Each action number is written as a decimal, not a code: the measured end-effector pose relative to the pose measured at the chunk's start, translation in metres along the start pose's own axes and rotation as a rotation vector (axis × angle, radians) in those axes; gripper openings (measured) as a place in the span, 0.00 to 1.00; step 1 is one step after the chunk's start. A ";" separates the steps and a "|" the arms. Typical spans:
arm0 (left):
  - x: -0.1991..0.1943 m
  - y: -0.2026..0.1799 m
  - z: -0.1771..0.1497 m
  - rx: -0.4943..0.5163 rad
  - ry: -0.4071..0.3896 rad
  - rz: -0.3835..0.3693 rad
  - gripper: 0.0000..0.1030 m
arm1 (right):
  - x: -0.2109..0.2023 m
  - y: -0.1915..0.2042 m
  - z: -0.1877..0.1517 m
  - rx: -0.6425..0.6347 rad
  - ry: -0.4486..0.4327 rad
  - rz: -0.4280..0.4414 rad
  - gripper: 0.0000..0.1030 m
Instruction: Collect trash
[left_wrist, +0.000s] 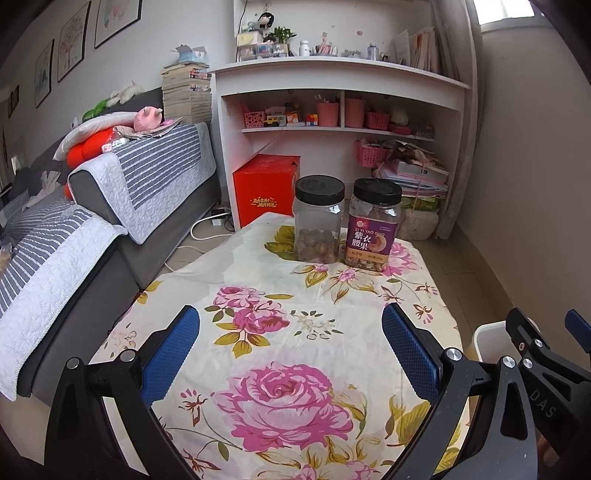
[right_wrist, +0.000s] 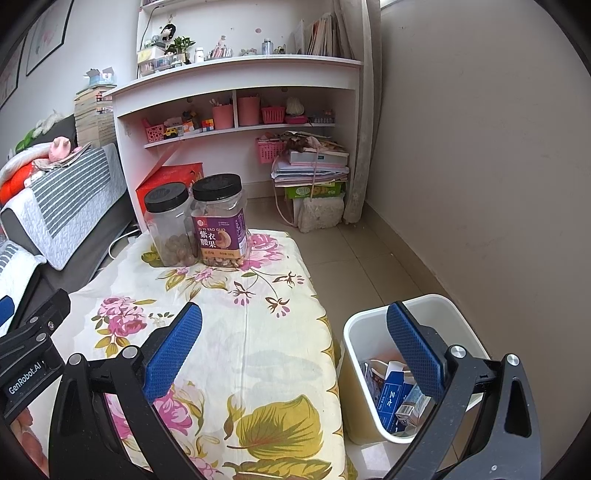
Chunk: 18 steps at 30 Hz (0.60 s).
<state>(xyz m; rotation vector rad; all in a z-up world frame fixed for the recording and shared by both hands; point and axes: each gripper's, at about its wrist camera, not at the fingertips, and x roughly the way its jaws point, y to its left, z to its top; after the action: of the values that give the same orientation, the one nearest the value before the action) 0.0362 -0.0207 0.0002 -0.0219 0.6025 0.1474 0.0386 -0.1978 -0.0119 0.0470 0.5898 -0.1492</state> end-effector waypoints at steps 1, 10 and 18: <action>0.000 0.000 0.000 0.000 -0.004 -0.001 0.93 | 0.000 0.000 0.000 -0.001 0.000 0.000 0.93; -0.001 -0.002 0.000 0.002 -0.010 -0.012 0.93 | 0.000 0.000 0.001 -0.001 0.000 0.000 0.93; 0.000 -0.001 0.003 -0.025 0.010 -0.014 0.93 | 0.000 -0.004 0.001 0.001 -0.016 -0.012 0.93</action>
<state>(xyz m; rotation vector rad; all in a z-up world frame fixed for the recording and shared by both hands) 0.0380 -0.0216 0.0023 -0.0509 0.6101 0.1415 0.0385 -0.2016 -0.0106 0.0433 0.5743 -0.1619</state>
